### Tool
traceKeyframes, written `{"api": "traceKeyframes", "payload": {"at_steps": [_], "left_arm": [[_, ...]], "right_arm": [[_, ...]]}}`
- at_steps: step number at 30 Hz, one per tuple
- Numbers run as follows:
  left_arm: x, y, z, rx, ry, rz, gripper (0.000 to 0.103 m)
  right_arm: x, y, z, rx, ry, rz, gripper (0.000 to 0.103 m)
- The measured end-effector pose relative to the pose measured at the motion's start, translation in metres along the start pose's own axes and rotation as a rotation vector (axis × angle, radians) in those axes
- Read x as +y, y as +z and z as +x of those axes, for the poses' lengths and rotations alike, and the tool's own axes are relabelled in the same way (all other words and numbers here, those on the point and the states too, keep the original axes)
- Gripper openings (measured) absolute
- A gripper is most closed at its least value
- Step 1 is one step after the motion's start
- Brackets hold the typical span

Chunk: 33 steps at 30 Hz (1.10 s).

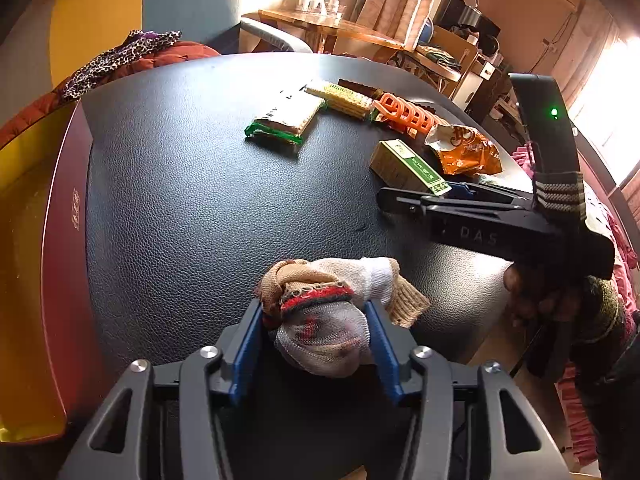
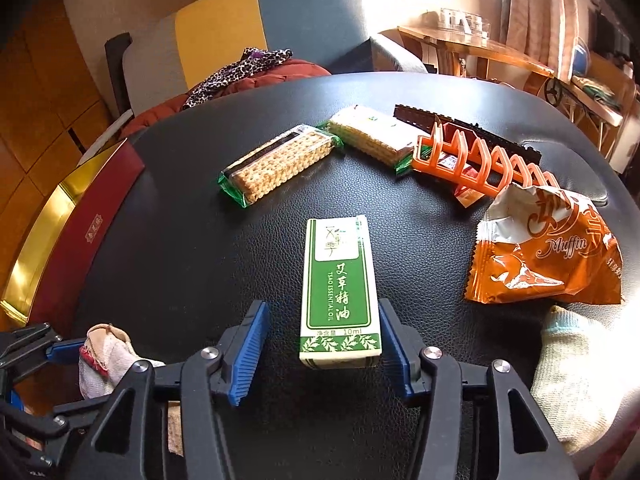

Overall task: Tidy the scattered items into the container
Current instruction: 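Carry the sock into the gold tray and open the left gripper while the right gripper holds the box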

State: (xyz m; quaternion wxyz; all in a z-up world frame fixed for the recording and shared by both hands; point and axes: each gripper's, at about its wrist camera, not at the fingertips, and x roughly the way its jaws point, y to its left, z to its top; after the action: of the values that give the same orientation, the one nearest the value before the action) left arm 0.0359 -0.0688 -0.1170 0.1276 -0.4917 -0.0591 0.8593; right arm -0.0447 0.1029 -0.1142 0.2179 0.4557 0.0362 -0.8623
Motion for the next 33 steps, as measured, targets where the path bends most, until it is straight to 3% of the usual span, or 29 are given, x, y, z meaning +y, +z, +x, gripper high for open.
{"api": "traceKeyframes", "payload": {"at_steps": [4,9,12,14,27,33], "left_arm": [[0.000,-0.002,-0.005,-0.009,0.012,0.004,0.043],[-0.001,-0.003,-0.011,-0.025,0.028,0.008,0.040],[0.002,-0.003,-0.018,-0.047,0.028,-0.006,0.039],[0.003,-0.002,-0.024,-0.066,0.025,-0.016,0.037],[0.021,0.004,-0.074,-0.200,0.025,-0.084,0.037],[0.073,0.007,-0.117,-0.294,0.128,-0.188,0.037]], "right_arm": [[0.007,-0.001,0.002,-0.006,-0.020,-0.025,0.067],[0.009,-0.002,0.002,-0.024,-0.039,-0.002,0.067],[0.007,-0.002,0.000,-0.031,-0.073,0.023,0.053],[0.004,-0.004,-0.002,-0.037,-0.097,0.036,0.033],[0.030,-0.021,-0.013,-0.033,-0.134,0.004,0.032],[0.043,-0.027,-0.013,-0.026,-0.136,-0.021,0.032]]}}
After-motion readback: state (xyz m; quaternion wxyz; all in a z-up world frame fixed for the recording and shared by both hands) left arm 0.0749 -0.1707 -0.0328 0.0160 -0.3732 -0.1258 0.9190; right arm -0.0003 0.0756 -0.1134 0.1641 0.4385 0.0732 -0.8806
